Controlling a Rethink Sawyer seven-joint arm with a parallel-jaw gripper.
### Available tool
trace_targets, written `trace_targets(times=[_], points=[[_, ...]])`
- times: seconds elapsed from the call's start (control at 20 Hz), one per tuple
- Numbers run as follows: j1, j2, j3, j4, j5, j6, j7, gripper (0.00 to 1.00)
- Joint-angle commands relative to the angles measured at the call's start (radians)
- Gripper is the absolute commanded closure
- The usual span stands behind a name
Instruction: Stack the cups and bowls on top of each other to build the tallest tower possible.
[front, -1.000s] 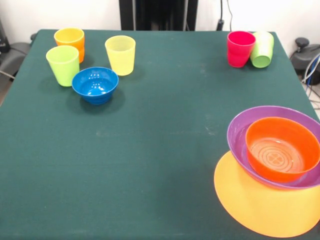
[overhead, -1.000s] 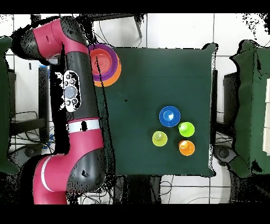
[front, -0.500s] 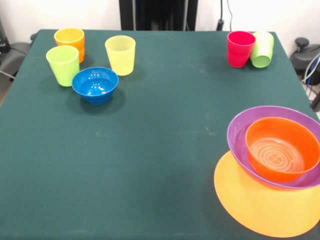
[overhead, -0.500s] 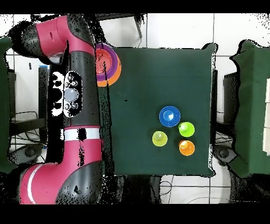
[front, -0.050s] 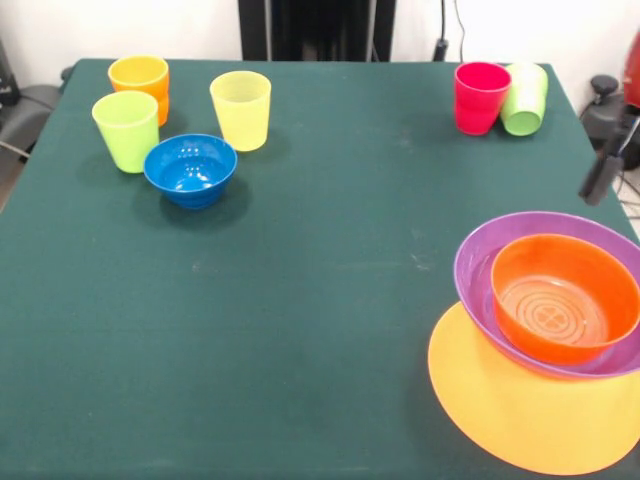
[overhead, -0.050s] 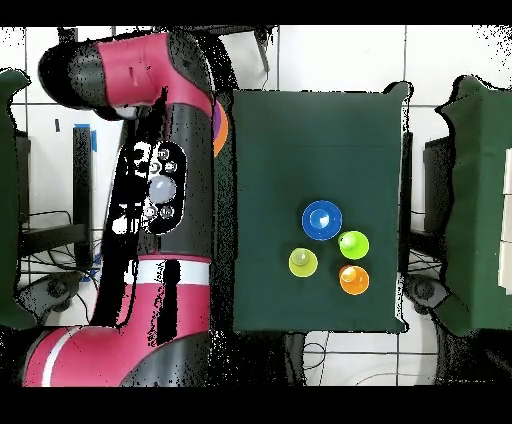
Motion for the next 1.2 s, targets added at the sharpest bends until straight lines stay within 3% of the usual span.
trace_targets(times=[0.05,0.35,0.75,1.2], points=[[-0.092,-0.08,0.187,0.259,-0.062,-0.083,-0.387,0.0],[-0.165,-0.072,0.246,0.223,-0.075,-0.046,-0.487,0.0],[-0.248,-0.036,0.284,0.102,-0.087,0.051,-0.601,0.0],[-0.279,-0.003,0.283,0.05,-0.123,0.015,-0.62,0.0]])
